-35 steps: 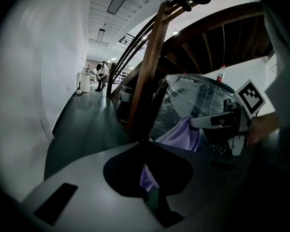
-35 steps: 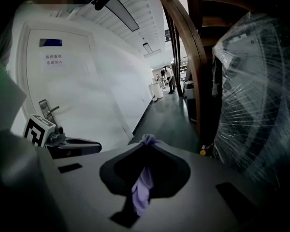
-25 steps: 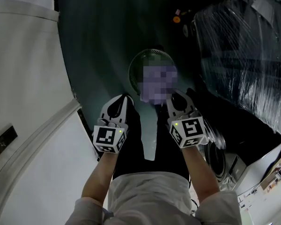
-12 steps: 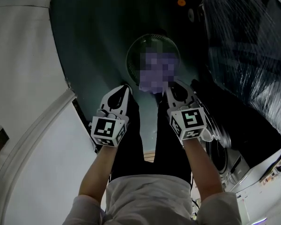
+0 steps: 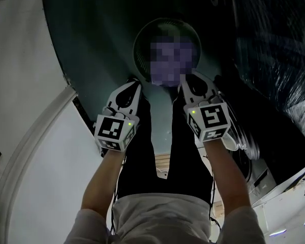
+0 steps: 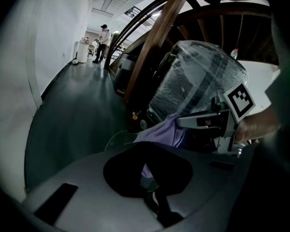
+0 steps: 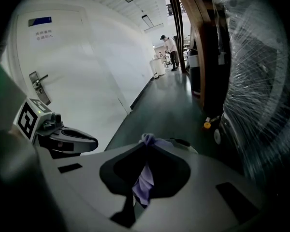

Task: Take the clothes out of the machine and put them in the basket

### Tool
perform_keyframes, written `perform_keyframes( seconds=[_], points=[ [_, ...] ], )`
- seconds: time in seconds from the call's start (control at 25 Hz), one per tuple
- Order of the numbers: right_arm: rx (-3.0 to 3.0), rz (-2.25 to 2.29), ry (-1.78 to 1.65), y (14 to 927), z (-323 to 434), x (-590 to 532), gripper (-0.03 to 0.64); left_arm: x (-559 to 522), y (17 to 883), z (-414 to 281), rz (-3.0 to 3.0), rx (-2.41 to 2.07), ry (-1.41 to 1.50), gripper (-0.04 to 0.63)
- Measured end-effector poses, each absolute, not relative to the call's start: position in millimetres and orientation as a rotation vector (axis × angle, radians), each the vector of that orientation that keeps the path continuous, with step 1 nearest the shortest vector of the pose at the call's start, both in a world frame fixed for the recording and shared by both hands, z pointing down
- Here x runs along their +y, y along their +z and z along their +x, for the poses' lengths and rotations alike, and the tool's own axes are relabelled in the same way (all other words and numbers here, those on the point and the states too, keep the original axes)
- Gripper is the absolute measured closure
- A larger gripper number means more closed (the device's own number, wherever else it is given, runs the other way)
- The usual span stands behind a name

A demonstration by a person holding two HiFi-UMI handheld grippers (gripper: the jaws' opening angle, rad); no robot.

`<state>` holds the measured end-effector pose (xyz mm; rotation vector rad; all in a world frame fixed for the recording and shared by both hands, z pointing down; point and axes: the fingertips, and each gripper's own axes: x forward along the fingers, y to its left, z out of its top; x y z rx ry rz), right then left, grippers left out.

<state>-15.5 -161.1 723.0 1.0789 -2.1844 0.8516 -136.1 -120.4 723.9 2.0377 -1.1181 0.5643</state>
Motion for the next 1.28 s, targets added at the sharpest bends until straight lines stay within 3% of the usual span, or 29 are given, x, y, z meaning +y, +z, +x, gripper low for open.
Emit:
perform_keyframes(
  seconds=[1.28],
  points=[
    [-1.977,0.972,0.878,880.8,-7.8,-154.6,0.594,-116.7,855.3,-142.1,1.901,-1.045,0.745,0.575]
  ],
)
